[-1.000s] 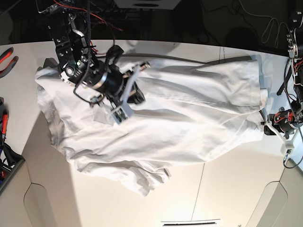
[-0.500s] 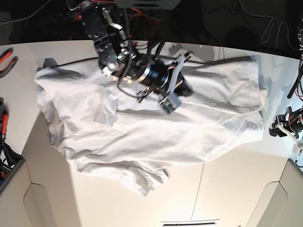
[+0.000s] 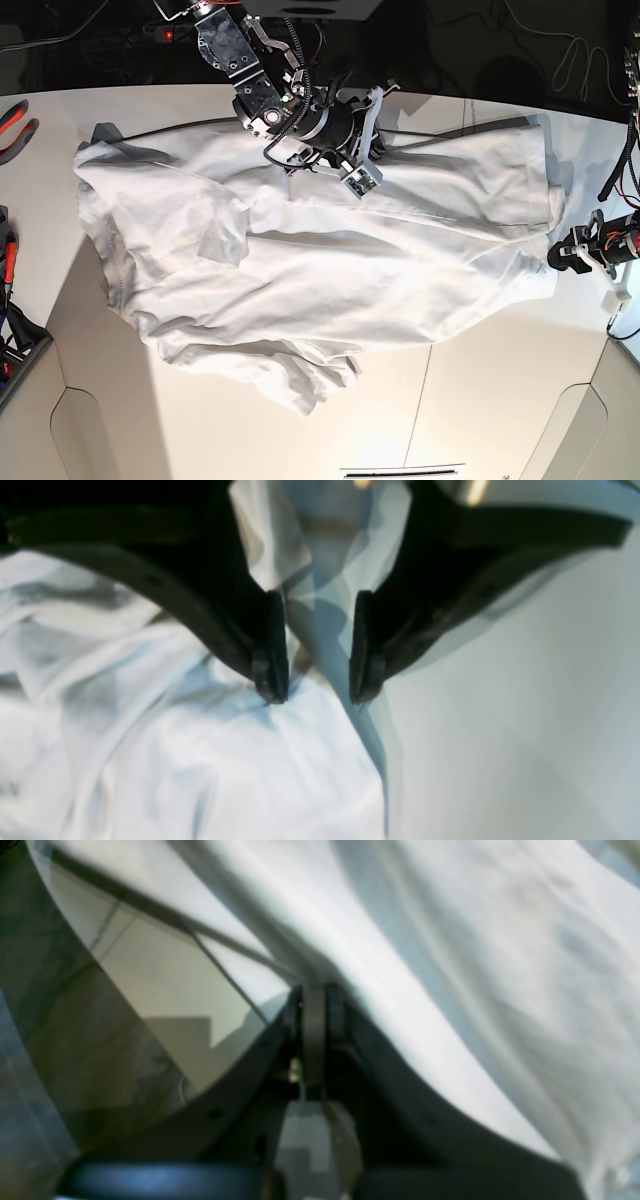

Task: Layout the t-shirt on the table in an organized manner, then fold the t-shirt properly
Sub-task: 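Release the right gripper and reposition it along the shirt's collar edge, then slide the left gripper along the shirt edge toward the right gripper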

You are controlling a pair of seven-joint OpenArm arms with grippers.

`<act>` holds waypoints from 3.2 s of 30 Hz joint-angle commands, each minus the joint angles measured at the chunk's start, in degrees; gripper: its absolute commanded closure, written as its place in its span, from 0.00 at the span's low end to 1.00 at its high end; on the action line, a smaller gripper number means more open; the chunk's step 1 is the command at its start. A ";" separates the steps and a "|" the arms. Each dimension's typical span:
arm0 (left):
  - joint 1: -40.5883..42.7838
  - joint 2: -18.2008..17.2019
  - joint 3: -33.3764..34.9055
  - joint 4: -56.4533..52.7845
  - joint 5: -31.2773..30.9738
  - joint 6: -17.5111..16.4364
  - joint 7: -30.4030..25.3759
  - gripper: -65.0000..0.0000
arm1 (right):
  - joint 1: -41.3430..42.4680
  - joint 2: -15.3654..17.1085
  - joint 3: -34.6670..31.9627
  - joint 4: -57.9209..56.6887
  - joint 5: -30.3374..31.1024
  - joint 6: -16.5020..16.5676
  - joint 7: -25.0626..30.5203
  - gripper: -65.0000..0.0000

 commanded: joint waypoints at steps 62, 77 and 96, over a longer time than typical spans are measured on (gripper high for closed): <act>-2.93 2.19 -14.82 0.85 -2.95 -0.42 -15.32 1.00 | 0.22 -0.13 -0.04 0.59 -0.42 -0.42 -1.95 1.00; -7.37 5.16 -15.61 0.85 4.46 0.33 -23.67 1.00 | 0.22 -0.11 -0.04 0.59 -0.44 -0.42 -3.02 1.00; -13.00 5.84 -0.33 0.85 18.82 7.30 -30.64 0.61 | 0.26 -0.02 -0.04 0.59 -0.42 -0.42 -3.21 1.00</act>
